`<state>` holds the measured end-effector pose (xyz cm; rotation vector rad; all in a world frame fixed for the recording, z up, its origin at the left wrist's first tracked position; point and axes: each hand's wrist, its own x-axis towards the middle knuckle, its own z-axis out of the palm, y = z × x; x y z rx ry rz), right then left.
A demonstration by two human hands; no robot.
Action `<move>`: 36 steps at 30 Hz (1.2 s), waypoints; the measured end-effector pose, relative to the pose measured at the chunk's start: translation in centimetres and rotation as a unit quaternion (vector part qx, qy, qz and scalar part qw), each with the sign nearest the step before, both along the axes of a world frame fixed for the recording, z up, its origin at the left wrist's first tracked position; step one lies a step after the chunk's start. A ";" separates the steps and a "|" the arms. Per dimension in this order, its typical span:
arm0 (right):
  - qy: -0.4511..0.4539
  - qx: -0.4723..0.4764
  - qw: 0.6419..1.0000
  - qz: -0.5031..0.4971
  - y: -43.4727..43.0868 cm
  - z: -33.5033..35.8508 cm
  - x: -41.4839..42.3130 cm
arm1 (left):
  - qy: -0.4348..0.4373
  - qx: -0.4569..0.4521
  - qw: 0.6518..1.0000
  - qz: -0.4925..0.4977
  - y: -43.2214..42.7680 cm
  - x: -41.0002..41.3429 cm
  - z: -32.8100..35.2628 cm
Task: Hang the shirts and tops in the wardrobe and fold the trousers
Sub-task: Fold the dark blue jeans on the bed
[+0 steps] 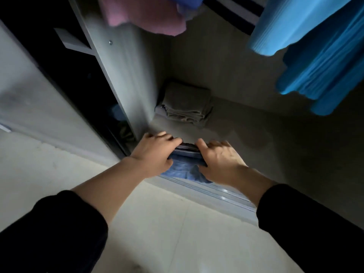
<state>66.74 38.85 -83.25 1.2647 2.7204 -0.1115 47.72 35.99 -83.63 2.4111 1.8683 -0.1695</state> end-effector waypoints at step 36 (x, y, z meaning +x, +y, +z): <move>-0.044 0.106 0.951 -0.287 14.1 -25.6 11.0 | 0.022 0.101 0.992 -0.072 20.2 14.4 -27.1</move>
